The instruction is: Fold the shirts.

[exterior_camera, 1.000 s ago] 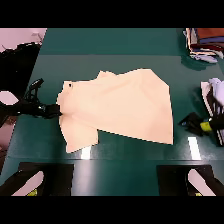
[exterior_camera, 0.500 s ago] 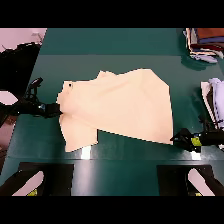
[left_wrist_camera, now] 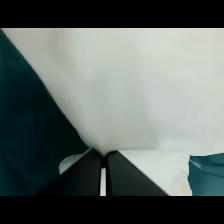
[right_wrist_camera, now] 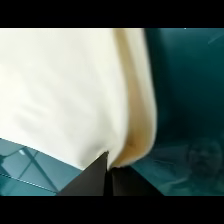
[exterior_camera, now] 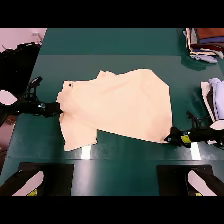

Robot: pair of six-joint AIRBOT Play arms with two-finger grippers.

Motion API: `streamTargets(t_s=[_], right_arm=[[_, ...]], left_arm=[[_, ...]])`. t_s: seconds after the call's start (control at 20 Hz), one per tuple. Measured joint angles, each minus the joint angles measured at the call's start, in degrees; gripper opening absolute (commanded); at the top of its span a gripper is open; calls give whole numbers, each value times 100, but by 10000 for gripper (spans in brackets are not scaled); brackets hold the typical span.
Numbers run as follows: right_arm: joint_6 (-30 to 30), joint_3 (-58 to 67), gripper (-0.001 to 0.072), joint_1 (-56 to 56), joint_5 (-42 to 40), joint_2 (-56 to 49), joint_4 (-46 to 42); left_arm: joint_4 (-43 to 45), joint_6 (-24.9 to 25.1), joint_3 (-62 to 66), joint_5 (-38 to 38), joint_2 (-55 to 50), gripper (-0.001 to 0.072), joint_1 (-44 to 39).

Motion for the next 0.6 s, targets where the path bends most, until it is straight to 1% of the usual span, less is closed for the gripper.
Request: streamTargets(t_s=[0.1,0.25,0.4,0.6], right_arm=[[-7,391,15,144,-4,76,4],[-9,1530,15,221,129,474,46],[-11,3176,15,136,94,866,55],[-24,5554,15,-155,101,994,52]], left_arm=[[116,-9,284,-94,160,26,2],[332,-85,1207,-238,546,26,4],[446,-131,2728,-376,861,26,2],[492,-236,5027,-365,1019,26,2]])
